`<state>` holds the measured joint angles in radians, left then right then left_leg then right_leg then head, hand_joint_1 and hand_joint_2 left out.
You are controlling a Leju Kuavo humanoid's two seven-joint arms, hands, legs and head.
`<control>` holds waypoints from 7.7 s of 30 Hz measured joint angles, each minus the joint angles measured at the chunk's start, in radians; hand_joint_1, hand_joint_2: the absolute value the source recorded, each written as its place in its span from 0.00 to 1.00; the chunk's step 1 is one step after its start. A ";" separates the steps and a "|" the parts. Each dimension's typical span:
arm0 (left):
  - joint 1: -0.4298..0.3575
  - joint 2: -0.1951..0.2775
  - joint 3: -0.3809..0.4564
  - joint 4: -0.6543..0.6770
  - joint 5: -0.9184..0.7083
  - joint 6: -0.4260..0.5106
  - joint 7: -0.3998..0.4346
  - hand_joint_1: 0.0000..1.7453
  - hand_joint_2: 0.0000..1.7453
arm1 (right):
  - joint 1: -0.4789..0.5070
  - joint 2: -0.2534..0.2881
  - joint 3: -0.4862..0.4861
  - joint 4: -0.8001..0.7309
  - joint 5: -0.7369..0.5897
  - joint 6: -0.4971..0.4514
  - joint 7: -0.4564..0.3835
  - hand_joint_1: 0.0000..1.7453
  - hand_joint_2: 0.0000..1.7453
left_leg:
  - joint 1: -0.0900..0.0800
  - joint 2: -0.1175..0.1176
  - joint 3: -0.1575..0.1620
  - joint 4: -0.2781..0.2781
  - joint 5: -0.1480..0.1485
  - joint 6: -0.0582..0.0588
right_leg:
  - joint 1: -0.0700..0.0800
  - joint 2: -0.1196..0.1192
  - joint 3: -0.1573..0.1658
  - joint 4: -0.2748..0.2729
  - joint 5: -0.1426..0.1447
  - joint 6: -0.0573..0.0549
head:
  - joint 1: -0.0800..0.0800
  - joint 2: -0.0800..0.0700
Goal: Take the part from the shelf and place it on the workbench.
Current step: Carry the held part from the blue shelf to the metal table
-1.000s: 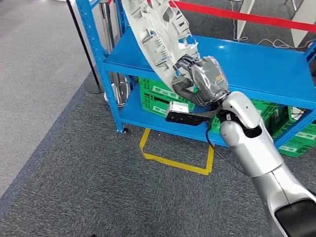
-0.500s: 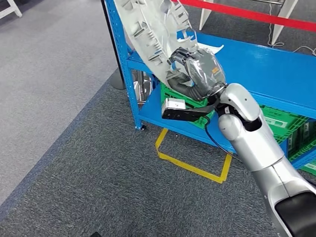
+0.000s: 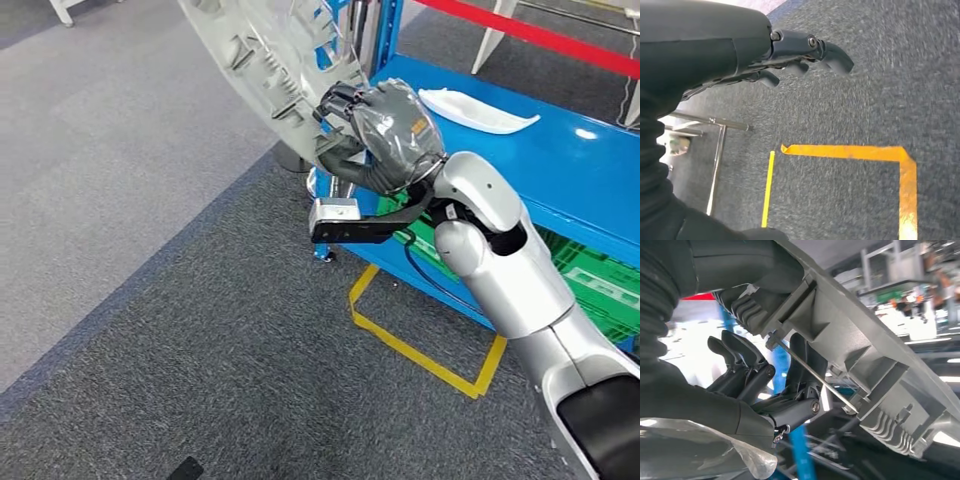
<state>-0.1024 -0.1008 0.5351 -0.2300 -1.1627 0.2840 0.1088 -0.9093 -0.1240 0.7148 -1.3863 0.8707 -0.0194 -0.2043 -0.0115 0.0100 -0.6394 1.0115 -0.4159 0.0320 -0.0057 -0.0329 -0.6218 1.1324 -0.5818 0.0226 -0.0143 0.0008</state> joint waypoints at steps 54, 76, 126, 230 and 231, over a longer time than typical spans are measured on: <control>-0.019 -0.047 0.091 0.000 0.113 0.109 -0.300 0.00 1.00 | -0.123 -0.043 0.166 -0.050 -0.091 0.061 0.027 1.00 1.00 | 0.022 0.052 -0.023 0.058 -0.005 -0.053 | 0.003 -0.047 0.050 -0.126 0.096 -0.015 | -0.002 0.000; -0.009 -0.050 0.094 0.000 0.111 0.112 -0.290 0.00 1.00 | -0.121 -0.043 0.188 -0.056 -0.092 0.058 0.035 1.00 1.00 | 0.017 -0.070 -0.045 0.088 -0.049 -0.039 | -0.005 0.052 0.022 -0.128 0.124 -0.025 | 0.003 0.000; -0.014 -0.055 0.100 0.000 0.108 0.113 -0.290 0.00 1.00 | -0.104 -0.130 0.131 -0.075 -0.057 0.015 0.043 1.00 1.00 | 0.013 -0.051 0.004 0.013 -0.014 0.009 | -0.007 0.032 -0.122 0.176 -0.017 0.017 | 0.008 0.000; -0.015 -0.033 0.127 0.000 0.141 -0.023 -0.378 0.00 1.00 | -0.066 -0.126 0.157 -0.043 -0.030 0.013 0.029 1.00 1.00 | 0.025 -0.035 -0.073 0.156 -0.089 -0.055 | -0.020 0.047 0.022 -0.122 0.115 -0.014 | -0.015 0.000; -0.016 -0.033 0.127 0.000 0.141 -0.024 -0.378 0.00 1.00 | -0.066 -0.126 0.158 -0.043 -0.030 0.014 0.029 1.00 1.00 | 0.027 -0.025 -0.104 0.222 -0.115 -0.059 | -0.020 0.038 0.023 -0.122 0.113 -0.016 | -0.015 0.000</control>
<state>-0.1185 -0.1339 0.6622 -0.2300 -1.0217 0.2604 -0.2695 -0.9753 -0.2495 0.8726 -1.4293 0.8412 -0.0058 -0.1749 0.0153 -0.0147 -0.7431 1.2332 -0.5305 -0.0269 -0.0254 0.0051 -0.5986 1.0106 -0.4685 0.0063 -0.0295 0.0008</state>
